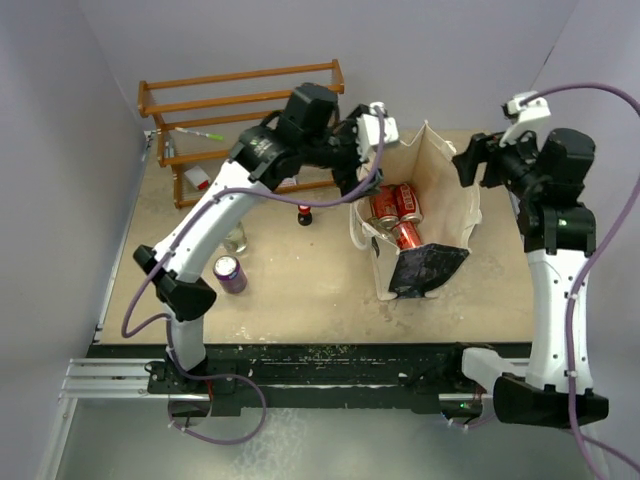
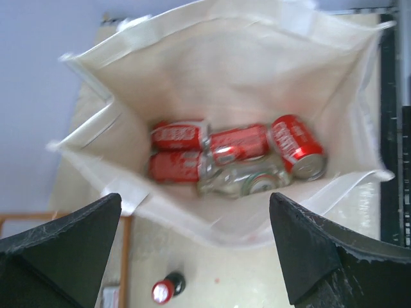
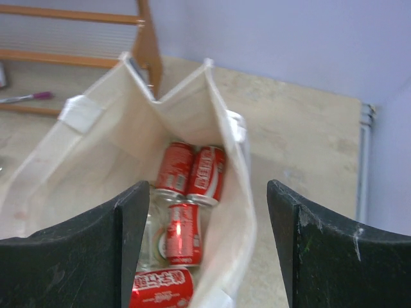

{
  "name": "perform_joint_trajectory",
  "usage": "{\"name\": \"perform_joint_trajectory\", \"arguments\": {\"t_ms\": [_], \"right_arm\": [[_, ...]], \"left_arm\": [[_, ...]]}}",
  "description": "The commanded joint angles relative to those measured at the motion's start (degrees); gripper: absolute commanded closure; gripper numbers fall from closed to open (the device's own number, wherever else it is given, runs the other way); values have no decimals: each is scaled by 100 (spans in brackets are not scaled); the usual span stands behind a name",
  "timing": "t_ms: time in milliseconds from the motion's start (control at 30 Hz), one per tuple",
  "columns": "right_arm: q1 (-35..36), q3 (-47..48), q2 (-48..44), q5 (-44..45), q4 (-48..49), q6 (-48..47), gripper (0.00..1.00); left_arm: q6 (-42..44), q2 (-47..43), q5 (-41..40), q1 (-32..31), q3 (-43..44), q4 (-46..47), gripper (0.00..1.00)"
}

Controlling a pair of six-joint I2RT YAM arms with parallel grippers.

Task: Place the beverage into the canvas bag
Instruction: Place the drink in the canvas bag, then pick up the drink from the center of the board.

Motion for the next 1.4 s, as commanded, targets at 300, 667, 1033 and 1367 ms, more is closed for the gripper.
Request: {"name": "perform_joint_trajectory", "arguments": {"t_ms": [300, 667, 1033, 1367], "right_arm": [[1281, 527, 592, 218, 664, 123, 25], [1310, 472, 828, 214, 769, 274, 25], [1311, 249, 779, 264, 857, 301, 25], [1306, 64, 604, 338, 876, 265, 25]], "left_arm": [[-330, -1448, -1208, 2822, -2123, 148, 1], [-559, -1903, -1314, 3991, -3756, -620, 1], [-612, -1670, -1233, 4077, -4157, -1044, 12], [-643, -1199, -1119, 4079, -4152, -1157, 36]]}}
